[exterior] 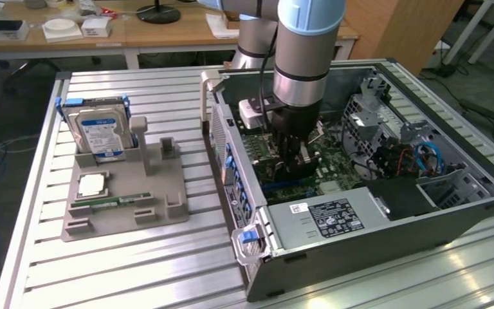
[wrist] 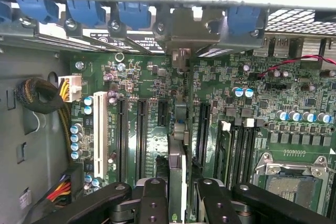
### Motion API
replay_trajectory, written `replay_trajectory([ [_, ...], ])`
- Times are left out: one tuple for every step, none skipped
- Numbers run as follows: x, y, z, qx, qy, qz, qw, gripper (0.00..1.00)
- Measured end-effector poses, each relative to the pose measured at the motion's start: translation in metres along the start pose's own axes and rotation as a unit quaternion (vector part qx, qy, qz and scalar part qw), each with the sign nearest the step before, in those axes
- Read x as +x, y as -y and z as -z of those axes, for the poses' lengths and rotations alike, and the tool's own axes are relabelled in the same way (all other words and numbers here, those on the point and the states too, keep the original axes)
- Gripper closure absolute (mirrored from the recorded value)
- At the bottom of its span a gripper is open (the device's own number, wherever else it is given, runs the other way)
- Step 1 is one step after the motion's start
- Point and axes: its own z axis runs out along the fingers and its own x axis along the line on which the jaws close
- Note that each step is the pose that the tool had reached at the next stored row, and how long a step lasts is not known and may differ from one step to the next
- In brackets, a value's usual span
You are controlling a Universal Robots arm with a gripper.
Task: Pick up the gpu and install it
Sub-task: 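Insert the gpu into the slot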
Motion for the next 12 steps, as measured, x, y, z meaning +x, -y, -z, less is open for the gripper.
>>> replay_trajectory([
  [0.0, 0.0, -0.0004, 0.0, 0.0001, 0.0, 1.0, 0.74],
  [-0.0001, -0.0001, -0.0009, 0.0, 0.0001, 0.0, 1.0, 0.74],
  [-0.0001, -0.0001, -0.0015, 0.0, 0.0, 0.0, 1.0, 0.74],
  [-0.0001, -0.0002, -0.0021, 0.0001, 0.0002, 0.0, 1.0, 0.74],
  [-0.0001, -0.0002, -0.0023, 0.0002, 0.0003, 0.0, 1.0, 0.74],
  [-0.0001, -0.0002, -0.0023, 0.0001, 0.0002, 0.0, 1.0, 0.74],
  [-0.0001, -0.0002, -0.0023, 0.0001, 0.0001, 0.0, 1.0, 0.74],
  [-0.0001, -0.0002, -0.0022, 0.0, 0.0001, 0.0, 1.0, 0.74],
  [-0.0001, -0.0002, -0.0023, 0.0001, 0.0001, 0.0, 1.0, 0.74],
  [-0.0001, -0.0002, -0.0023, 0.0001, 0.0001, 0.0, 1.0, 0.74],
  [-0.0001, -0.0002, -0.0023, 0.0, 0.0001, 0.0, 1.0, 0.74],
  [-0.0001, -0.0002, -0.0022, 0.0001, 0.0001, 0.0, 1.0, 0.74],
])
